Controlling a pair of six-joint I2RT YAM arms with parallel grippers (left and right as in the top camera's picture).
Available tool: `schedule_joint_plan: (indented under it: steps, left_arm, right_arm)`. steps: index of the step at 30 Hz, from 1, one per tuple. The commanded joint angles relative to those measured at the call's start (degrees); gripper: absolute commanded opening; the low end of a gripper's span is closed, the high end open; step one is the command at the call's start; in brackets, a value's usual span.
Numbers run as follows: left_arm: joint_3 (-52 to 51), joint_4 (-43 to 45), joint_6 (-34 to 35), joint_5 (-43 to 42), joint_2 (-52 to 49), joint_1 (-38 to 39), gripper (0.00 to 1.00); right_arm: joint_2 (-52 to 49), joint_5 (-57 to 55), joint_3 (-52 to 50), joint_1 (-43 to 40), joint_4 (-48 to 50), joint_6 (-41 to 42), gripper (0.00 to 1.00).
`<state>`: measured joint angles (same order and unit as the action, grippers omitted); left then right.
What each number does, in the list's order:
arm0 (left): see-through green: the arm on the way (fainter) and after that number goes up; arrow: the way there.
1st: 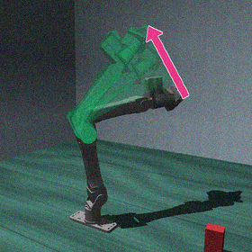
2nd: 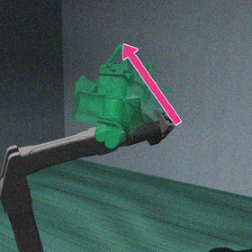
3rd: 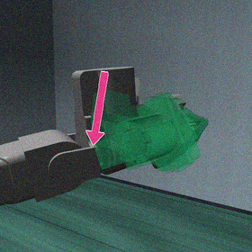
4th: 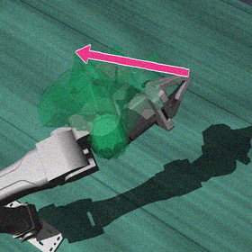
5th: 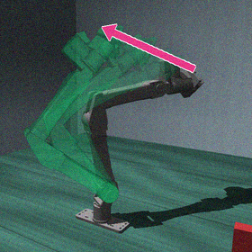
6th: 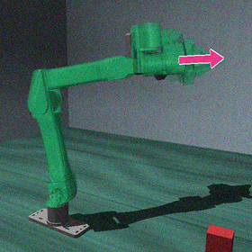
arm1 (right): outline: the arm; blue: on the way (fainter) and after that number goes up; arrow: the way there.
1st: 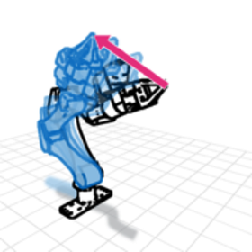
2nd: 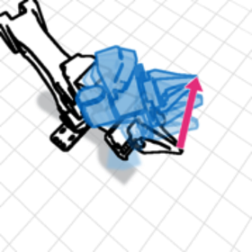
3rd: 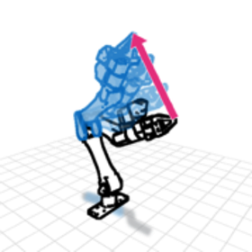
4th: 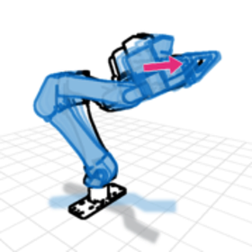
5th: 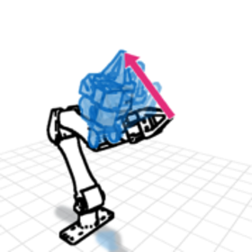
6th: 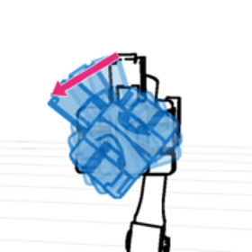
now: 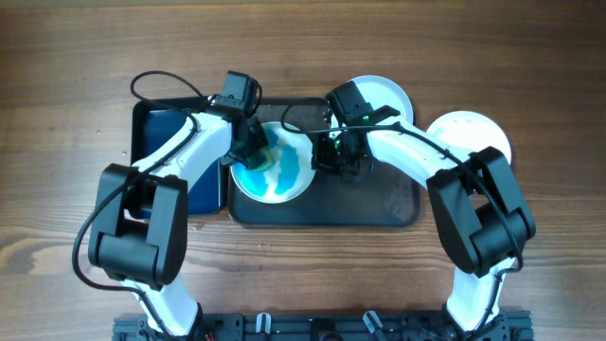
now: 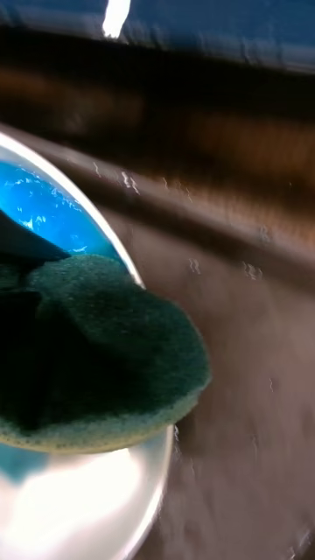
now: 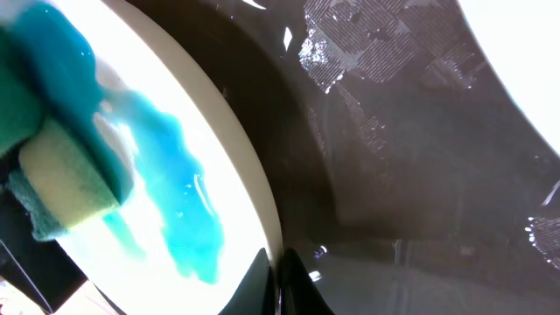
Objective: Clean dirty plates on tray and stack at the side
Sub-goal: 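Scrub the held plate with the sponge in the left gripper, then carry the cleaned plate right and set it on the side stack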
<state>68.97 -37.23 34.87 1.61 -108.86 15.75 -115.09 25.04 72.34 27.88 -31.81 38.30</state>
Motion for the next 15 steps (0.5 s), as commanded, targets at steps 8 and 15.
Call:
schedule_joint_plan:
  steps: [8,15]
  left_arm:
    - [0.0,-16.4,-2.3,-13.9,-0.7,2.8,0.04]
    - [10.3,-22.0,-6.2,-18.9,1.1,-1.1,0.04]
  right_arm:
    - [0.2,-0.6,-0.1,-0.1,-0.2,-0.2,0.04]
    - [0.2,-0.6,-0.1,-0.1,-0.2,-0.4,0.04]
